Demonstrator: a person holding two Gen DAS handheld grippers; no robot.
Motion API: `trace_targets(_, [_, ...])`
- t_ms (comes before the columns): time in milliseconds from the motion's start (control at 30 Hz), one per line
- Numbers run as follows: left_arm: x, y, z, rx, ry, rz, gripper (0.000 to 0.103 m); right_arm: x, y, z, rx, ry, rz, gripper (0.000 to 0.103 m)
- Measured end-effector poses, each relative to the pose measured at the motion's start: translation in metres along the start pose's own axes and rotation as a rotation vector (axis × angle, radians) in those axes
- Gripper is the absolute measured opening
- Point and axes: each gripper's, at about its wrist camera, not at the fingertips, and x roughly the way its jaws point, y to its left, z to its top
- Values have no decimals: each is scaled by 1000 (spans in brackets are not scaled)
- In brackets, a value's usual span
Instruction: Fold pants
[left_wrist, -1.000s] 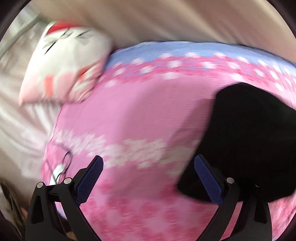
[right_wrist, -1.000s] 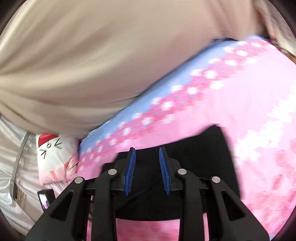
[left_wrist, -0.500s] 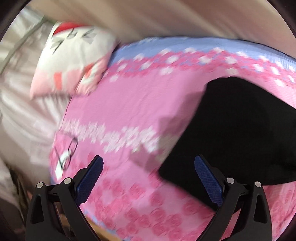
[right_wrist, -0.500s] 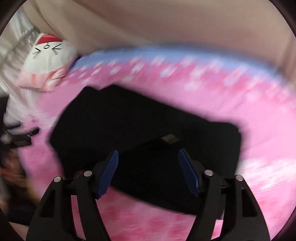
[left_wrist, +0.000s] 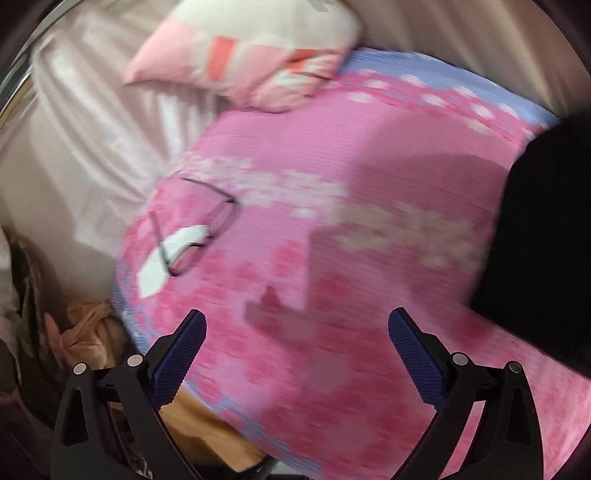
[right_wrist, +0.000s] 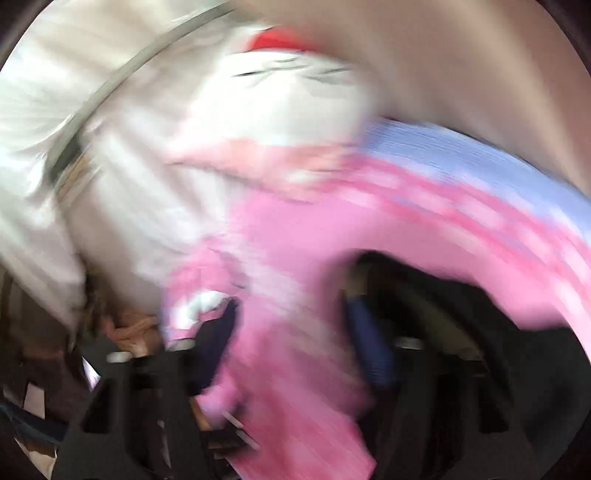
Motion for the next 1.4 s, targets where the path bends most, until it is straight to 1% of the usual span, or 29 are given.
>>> trace_targets(33, [5, 10, 1, -12, 6, 19, 98, 11, 17, 6, -42, 14, -19, 73])
trace_targets(67, [13, 21, 2, -24, 18, 36, 98, 24, 44, 10, -109, 18, -31, 73])
trace_targets(100, [18, 30, 4, -34, 25, 44, 98, 28, 62, 7, -146, 7, -7, 73])
trace_targets(133, [21, 36, 3, -42, 29, 51, 98, 24, 71, -3, -154, -21, 14, 73])
trace_targets(167, [28, 45, 3, -51, 37, 57, 98, 19, 71, -12, -141, -31, 7, 73])
trace_targets(233, [38, 54, 3, -60, 55, 61, 98, 4, 48, -33, -103, -49, -57, 73])
trace_targets(300, [49, 61, 1, -72, 72, 53, 98, -14, 4, -54, -59, -66, -157, 73])
trace_targets(333, [54, 63, 1, -78, 79, 49, 98, -18, -19, -63, -69, -40, -251, 74])
trace_targets(367, [58, 64, 2, -81, 82, 42, 98, -17, -28, -72, -89, -15, -299, 75])
trace_targets(400, [62, 64, 2, -82, 84, 30, 98, -12, -37, -76, -111, 13, -324, 75])
trace_targets(467, [70, 62, 1, -75, 90, 22, 98, 4, -41, -79, -183, 46, -342, 75])
trace_targets(533, [75, 56, 3, -65, 96, 9, 98, 24, -29, -85, -306, 52, -345, 78])
trace_targets(567, [76, 54, 4, -62, 96, 5, 98, 43, -15, -89, -390, 65, -346, 79])
trace_targets(633, [77, 52, 6, -59, 91, -8, 98, 62, -3, -98, -463, 78, -332, 79])
trace_targets(667, [78, 51, 7, -57, 91, -9, 98, 80, 4, -100, -500, 92, -344, 78])
trace_targets(700, [80, 53, 6, -56, 94, -7, 98, 95, 4, -101, -521, 119, -362, 53])
trace_targets(733, [81, 55, 6, -63, 97, -4, 98, 117, 0, -101, -524, 194, -364, 43])
trace_targets(767, [82, 58, 5, -71, 101, -3, 98, 124, -1, -100, -511, 221, -369, 43])
trace_targets(833, [84, 66, 3, -86, 111, -1, 98, 113, 9, -93, -498, 180, -335, 41])
trace_targets(867, [85, 71, 1, -95, 113, 7, 98, 106, 16, -93, -513, 143, -333, 55])
trace_targets(900, [86, 75, 0, -102, 113, 8, 98, 106, 20, -96, -546, 135, -367, 77])
trace_targets(1000, [91, 85, -6, -127, 136, 9, 98, 116, 29, -120, -705, 148, -460, 79])
trace_targets(1067, [93, 88, -7, -139, 142, 10, 98, 128, 31, -130, -759, 162, -489, 79])
trace_targets(1133, [91, 90, -8, -147, 137, 10, 98, 140, 32, -134, -791, 150, -548, 78])
trace_targets(1167, [90, 91, -7, -150, 134, 9, 98, 142, 30, -131, -759, 127, -541, 72])
trace_targets(1200, [89, 92, -7, -152, 131, 10, 98, 144, 25, -124, -698, 138, -516, 62])
trace_targets(1333, [85, 96, -6, -151, 120, 22, 98, 147, 12, -101, -492, 159, -472, 32])
trace_targets(1367, [85, 98, -6, -152, 118, 25, 98, 141, 5, -92, -418, 151, -458, 19])
trace_targets(1400, [83, 99, -6, -153, 116, 28, 98, 133, -4, -84, -335, 140, -436, 16])
